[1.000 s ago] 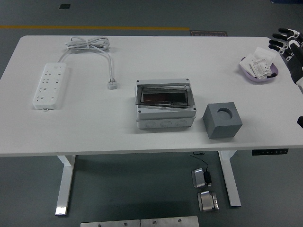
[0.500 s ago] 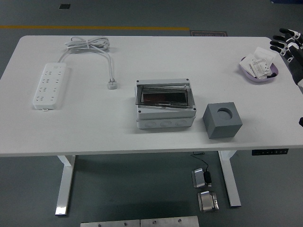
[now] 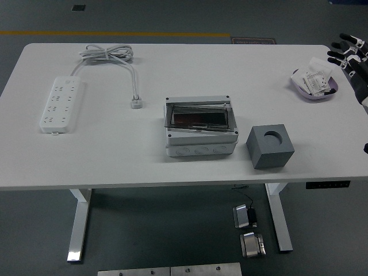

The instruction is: Fetch the battery,place it into the box,close the lid of the box

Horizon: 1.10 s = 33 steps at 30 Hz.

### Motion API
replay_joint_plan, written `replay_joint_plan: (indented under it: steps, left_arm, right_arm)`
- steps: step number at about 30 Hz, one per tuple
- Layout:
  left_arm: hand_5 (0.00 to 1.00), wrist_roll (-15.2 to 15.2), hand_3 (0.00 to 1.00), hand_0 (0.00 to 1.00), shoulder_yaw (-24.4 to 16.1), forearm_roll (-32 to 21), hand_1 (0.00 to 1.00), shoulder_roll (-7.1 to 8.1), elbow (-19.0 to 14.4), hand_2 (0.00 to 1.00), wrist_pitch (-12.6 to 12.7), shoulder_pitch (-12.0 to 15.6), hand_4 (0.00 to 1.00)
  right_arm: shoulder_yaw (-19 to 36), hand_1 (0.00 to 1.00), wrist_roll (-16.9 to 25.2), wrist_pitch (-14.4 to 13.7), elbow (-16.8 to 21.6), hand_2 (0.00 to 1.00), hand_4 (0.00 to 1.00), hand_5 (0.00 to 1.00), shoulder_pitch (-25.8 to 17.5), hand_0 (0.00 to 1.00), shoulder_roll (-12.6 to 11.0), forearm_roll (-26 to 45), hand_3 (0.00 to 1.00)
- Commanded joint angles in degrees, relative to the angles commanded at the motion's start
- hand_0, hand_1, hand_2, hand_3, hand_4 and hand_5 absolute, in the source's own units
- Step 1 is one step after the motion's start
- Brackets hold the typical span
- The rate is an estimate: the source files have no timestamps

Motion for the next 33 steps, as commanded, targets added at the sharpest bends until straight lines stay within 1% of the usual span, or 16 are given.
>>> replay_joint_plan:
  steps: [1,6,7,12,13,33]
  left_arm:
    - [0.165,0.0,0.681,0.650,-0.1,0.1,0.688,-0.01,0.0,0.659,0.0,0.0,0.749]
    - [0.165,0.1,0.681,0.650,-0.3,0.3,0.688,-0.04,0.0,0.659,0.0,0.0,0.749]
    - [0.165,0.1,0.681,0.650,-0.3,0.3,0.688,-0.04,0.0,0.660,0.0,0.0,0.748]
    - [0.165,0.1,0.681,0.650,-0.5,0.5,0.688,0.00,0.0,0.660,0.0,0.1,0.748]
    - [0.164,0.1,0.681,0.650,-0.5,0.5,0.688,-0.01,0.0,0.659,0.0,0.1,0.748]
    - [0.162,0.0,0.682,0.650,-0.6,0.6,0.688,-0.04,0.0,0.659,0.0,0.0,0.748]
  right_arm:
    - [0.0,0.761,0.0,0.0,0.0,0.794,0.961,0.543,0.0,0.812,0.0,0.0,0.852]
    - [0.2,0.761,-0.2,0.1,-0.1,0.794,0.961,0.543,0.0,0.812,-0.1,-0.2,0.852]
    - [0.3,0.777,-0.2,0.1,-0.1,0.823,0.965,0.538,0.0,0.827,-0.1,-0.2,0.881]
    - [0.3,0.777,-0.4,0.2,-0.1,0.823,0.965,0.538,0.0,0.827,-0.1,-0.5,0.881]
    - [0.3,0.780,-0.4,0.2,-0.1,0.828,0.969,0.540,0.0,0.828,-0.1,-0.5,0.897]
    - [0.7,0.791,-1.0,0.3,-0.3,0.834,0.978,0.559,0.2,0.837,-0.5,-1.6,0.902]
